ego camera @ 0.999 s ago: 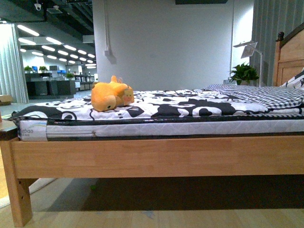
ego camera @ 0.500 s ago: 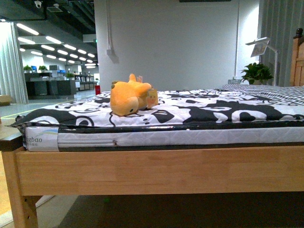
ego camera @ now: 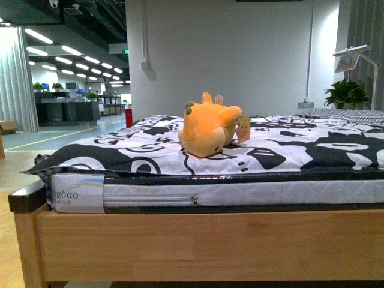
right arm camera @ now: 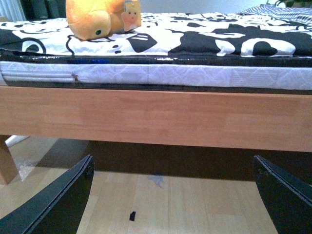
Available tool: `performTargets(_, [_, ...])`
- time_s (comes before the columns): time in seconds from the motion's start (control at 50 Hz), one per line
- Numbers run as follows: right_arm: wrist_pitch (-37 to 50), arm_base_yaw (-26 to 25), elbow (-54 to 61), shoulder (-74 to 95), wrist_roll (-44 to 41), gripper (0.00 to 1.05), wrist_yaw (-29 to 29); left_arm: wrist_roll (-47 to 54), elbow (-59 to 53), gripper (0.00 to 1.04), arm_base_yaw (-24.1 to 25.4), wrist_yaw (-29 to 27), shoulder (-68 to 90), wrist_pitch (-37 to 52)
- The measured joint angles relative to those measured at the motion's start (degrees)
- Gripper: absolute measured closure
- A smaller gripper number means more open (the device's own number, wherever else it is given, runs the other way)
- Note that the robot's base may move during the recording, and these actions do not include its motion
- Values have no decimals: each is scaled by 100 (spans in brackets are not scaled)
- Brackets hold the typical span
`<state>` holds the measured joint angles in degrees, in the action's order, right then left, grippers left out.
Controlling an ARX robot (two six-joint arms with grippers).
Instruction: Put away toys
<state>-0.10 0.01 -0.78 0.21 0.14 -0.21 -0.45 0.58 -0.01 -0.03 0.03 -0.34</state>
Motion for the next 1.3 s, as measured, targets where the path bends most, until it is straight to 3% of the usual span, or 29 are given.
performTargets(1.119, [0, 2, 0, 0, 0, 6, 15, 2, 0, 6, 0, 7, 0, 2])
performTargets(1.139, [26, -35, 0, 17, 48, 6, -144, 2, 0, 6, 0, 4, 0, 2])
performTargets(1.199, [564, -553, -2, 271, 529, 6, -1591, 2, 0, 6, 0, 11, 0, 2])
performTargets(1.239, [907, -824, -9, 518, 850, 6, -2221, 0, 0, 6, 0, 11, 0, 2])
performTargets(1.299, [1362, -1091, -39, 914, 1110, 6, -2745, 0, 0, 6, 0, 2, 0, 0])
